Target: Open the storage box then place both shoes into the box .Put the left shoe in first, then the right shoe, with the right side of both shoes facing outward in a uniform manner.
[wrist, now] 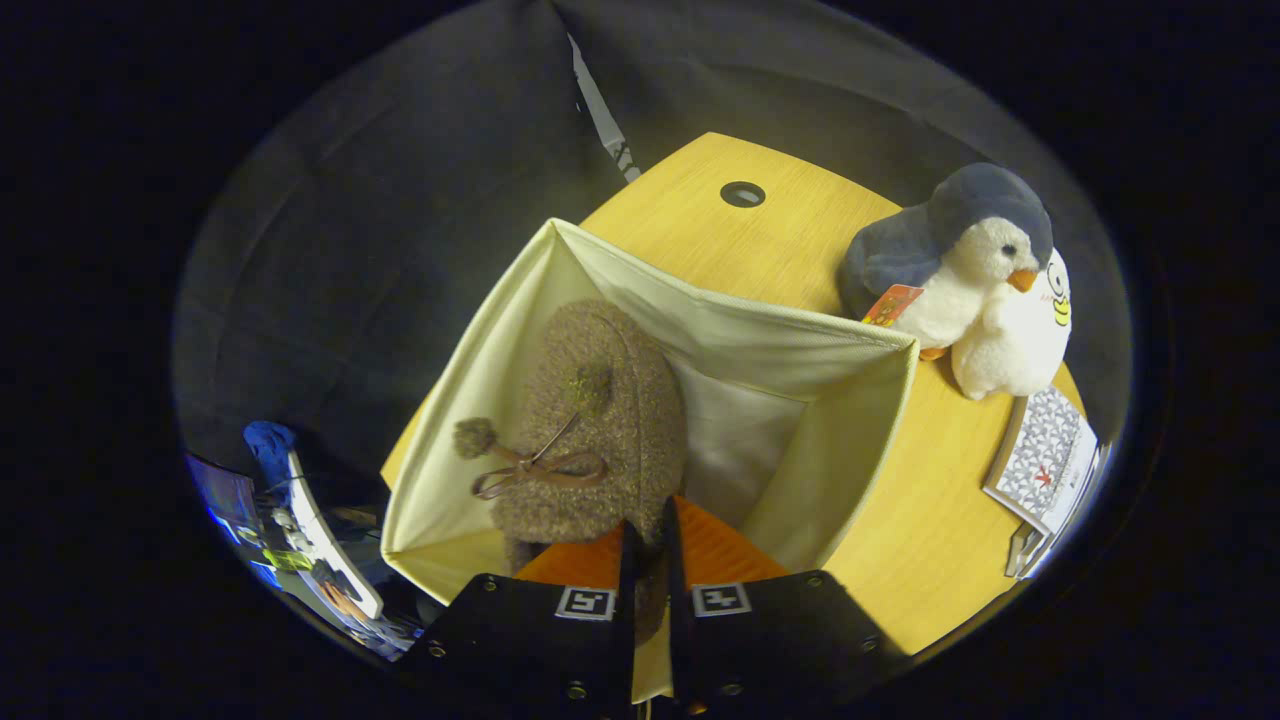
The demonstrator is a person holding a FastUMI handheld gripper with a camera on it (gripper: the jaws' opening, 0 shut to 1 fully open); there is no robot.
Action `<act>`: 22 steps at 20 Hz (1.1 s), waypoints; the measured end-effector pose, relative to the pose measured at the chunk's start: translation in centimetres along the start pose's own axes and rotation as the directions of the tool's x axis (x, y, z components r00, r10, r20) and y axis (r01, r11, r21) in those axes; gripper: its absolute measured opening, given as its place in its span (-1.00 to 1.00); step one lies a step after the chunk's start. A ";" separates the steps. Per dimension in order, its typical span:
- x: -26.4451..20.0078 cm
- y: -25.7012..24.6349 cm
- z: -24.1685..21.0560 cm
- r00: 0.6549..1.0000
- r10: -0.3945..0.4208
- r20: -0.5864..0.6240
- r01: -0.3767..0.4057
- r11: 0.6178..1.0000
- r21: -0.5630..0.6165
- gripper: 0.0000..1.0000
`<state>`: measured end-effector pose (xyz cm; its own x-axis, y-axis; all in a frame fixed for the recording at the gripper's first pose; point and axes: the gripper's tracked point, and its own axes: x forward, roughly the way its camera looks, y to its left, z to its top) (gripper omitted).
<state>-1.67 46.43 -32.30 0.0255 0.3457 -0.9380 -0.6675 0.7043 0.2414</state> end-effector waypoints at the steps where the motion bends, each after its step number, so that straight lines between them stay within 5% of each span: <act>1: -0.9 0.3 0.3 1.000 0.012 0.025 -0.012 1.000 -0.001 -0.58; 4: -3.2 -0.4 1.3 0.995 0.007 0.102 -0.005 1.000 -0.014 0.51; 5: -4.2 -0.3 1.5 0.992 0.004 0.127 -0.003 1.000 -0.012 0.59; 8: -6.9 -0.7 2.1 0.975 0.008 0.222 -0.011 1.000 0.012 0.77; 14: -14.2 -2.8 2.5 0.893 -0.035 0.449 0.027 0.999 0.023 0.77; 19: -20.4 -7.0 2.1 0.722 -0.210 0.659 0.161 0.978 0.135 0.80; 22: -25.1 -9.8 1.6 0.580 -0.308 0.754 0.217 0.951 0.221 0.80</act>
<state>5.43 31.89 -10.74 0.7814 0.4511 -0.4311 -0.4645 0.8819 0.0808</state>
